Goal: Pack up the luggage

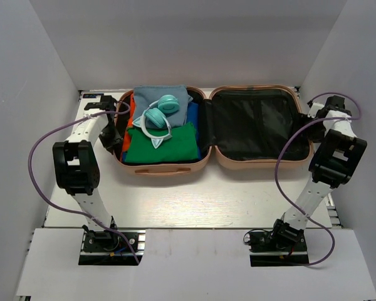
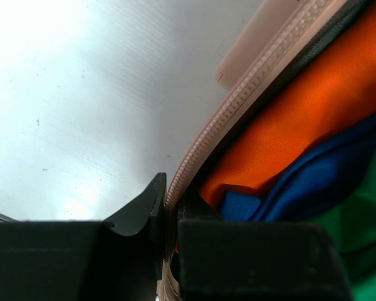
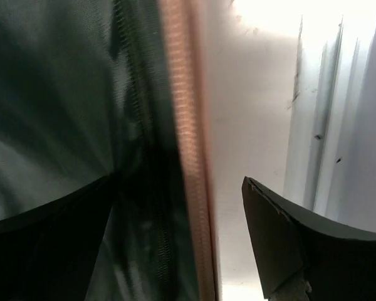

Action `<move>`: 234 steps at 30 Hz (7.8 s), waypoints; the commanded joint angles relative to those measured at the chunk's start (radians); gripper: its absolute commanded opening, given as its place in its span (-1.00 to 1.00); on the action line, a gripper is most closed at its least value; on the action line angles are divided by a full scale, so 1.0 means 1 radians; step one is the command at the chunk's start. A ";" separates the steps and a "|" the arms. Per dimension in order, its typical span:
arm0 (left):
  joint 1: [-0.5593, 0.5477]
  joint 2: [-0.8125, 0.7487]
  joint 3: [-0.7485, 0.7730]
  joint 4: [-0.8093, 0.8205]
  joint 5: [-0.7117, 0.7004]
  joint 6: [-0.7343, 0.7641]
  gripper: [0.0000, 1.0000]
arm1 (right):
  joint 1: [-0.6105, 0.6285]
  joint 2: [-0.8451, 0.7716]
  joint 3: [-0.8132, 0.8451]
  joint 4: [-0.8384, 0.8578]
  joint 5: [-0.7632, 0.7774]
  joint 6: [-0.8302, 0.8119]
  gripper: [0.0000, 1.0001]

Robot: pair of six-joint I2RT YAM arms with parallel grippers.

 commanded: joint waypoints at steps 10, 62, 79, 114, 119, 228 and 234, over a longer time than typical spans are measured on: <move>0.028 -0.095 -0.080 -0.037 -0.194 -0.053 -1.00 | 0.011 0.083 0.178 -0.153 -0.088 0.060 -1.00; -0.430 -0.637 -0.480 0.087 -0.090 -0.199 -1.00 | 1.330 -0.320 0.482 -0.063 -0.322 0.368 -0.50; -0.224 -0.885 -0.399 -0.350 -0.284 -0.386 0.98 | 1.275 -0.412 0.381 -0.104 0.255 0.371 0.79; -0.002 -0.414 -0.536 0.131 0.159 -0.170 -0.75 | 0.993 -0.541 -0.181 0.048 0.104 0.330 -1.00; -0.178 -0.360 -0.516 0.145 0.179 -0.211 -0.87 | 0.939 -0.460 -0.107 0.019 0.213 0.421 -1.00; -0.103 -0.253 -0.284 0.293 0.164 -0.117 -0.09 | 0.971 -0.406 -0.510 0.371 -0.154 0.826 -1.00; -0.056 -0.256 -0.276 0.159 0.066 -0.228 -0.25 | 0.988 -0.624 -0.497 0.294 -0.044 0.688 0.23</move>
